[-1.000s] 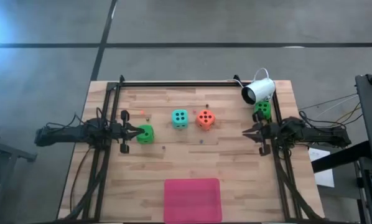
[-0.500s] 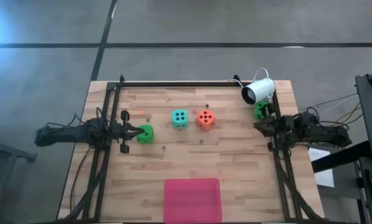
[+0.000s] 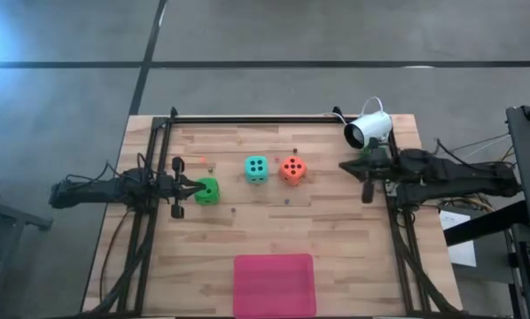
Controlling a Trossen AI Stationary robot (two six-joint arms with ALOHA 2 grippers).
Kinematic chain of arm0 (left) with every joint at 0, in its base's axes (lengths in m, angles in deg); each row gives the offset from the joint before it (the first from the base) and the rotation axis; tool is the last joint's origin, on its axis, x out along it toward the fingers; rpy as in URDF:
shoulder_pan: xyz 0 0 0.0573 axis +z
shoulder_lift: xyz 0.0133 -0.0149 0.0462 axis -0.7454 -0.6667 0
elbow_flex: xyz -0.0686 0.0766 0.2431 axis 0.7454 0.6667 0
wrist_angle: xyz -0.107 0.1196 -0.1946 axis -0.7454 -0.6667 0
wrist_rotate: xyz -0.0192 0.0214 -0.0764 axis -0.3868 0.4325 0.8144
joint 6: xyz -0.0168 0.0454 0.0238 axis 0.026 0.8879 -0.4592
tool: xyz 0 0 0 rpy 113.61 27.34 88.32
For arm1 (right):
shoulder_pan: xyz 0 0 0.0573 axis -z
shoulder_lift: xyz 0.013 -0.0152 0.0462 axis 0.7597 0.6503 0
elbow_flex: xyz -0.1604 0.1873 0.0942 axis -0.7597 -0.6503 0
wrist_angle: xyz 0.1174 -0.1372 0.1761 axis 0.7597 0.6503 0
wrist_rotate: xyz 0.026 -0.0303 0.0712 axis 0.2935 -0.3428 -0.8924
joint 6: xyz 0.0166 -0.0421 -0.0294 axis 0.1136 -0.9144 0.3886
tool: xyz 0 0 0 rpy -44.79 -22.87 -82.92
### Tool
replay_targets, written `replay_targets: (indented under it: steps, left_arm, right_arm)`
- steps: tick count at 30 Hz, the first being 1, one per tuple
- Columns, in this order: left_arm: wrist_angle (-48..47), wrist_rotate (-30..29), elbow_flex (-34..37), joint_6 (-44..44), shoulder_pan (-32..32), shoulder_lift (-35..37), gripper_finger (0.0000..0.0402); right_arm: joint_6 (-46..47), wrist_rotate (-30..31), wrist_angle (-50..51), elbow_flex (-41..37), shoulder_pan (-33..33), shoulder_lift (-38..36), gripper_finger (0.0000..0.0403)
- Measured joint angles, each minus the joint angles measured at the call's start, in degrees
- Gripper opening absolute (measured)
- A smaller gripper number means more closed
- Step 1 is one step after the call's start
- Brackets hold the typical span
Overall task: Pick & Place Dice
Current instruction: Put the right green dice into the pink bin
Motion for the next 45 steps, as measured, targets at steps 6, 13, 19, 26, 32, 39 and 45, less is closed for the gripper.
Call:
replay_targets:
  steps: [6,13,19,26,32,39,45]
  left_arm:
    - [0.0,0.0,0.0,0.0,0.0,0.0,0.0028]
    - [0.0,0.0,0.0,0.0,0.0,0.0,0.0028]
    - [0.0,0.0,0.0,0.0,0.0,0.0,0.0028]
    - [0.0,0.0,0.0,0.0,0.0,0.0,0.0028]
    - [0.0,0.0,0.0,0.0,0.0,0.0,0.0028]
    - [0.0,0.0,0.0,0.0,0.0,0.0,0.0028]
    - [0.0,0.0,0.0,0.0,0.0,0.0,0.0028]
  right_arm:
    - [0.8,-0.5,7.2,8.4,0.0,11.4,0.0008]
    - [9.7,1.3,19.8,16.5,0.0,18.2,0.0008]
    - [11.7,1.5,24.1,20.0,0.0,21.5,0.0008]
    - [10.3,0.7,28.2,23.8,0.0,24.3,0.0008]
    - [10.0,-2.0,28.7,25.9,0.0,26.5,0.0008]
    - [9.6,-2.2,31.9,28.4,0.0,29.5,0.0009]
    - [10.0,-2.1,31.8,29.6,0.0,31.7,0.0032]
